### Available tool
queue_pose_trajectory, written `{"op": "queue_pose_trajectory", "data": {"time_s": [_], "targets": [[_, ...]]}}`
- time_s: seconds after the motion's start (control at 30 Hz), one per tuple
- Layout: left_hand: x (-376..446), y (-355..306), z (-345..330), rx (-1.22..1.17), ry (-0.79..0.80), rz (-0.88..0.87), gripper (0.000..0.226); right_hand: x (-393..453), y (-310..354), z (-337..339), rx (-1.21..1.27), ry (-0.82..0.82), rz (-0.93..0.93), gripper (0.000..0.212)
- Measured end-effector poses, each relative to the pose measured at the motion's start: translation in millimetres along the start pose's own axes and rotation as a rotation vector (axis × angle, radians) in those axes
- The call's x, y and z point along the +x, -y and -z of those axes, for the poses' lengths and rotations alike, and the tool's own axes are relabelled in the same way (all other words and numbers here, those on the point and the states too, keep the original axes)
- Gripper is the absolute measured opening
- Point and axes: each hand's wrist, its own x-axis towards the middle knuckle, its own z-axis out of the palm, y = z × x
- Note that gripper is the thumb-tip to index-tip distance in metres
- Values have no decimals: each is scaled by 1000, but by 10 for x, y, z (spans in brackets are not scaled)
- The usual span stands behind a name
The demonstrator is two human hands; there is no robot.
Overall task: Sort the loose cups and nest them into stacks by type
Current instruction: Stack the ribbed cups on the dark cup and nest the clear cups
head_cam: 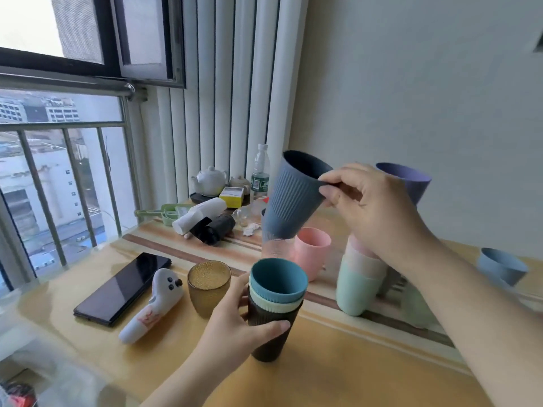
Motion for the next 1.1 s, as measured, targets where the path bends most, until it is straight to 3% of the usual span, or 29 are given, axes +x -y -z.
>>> {"op": "queue_pose_trajectory", "data": {"time_s": [0.37, 0.57, 0.67, 0.8, 0.97, 1.1], "targets": [[-11, -231, -442, -3, 60, -44, 70, -832, -251, 121, 40, 386, -82, 15], [8, -274, -504, -2, 46, -59, 69, -1016, -303, 171, 52, 363, -118, 31], [55, -309, -509, -18, -6, -41, 69, -1143, -457, 363, 5, 217, -196, 35], [129, -255, -523, -32, -58, -6, 68, -1396, -885, 755, -328, -37, -440, 43], [140, -199, -587, -92, -83, 14, 66, -1716, -1269, 1022, -437, 204, -963, 94], [114, -110, -610, 12, -146, -15, 80, -1852, -1502, 987, -389, 251, -1083, 105]]}}
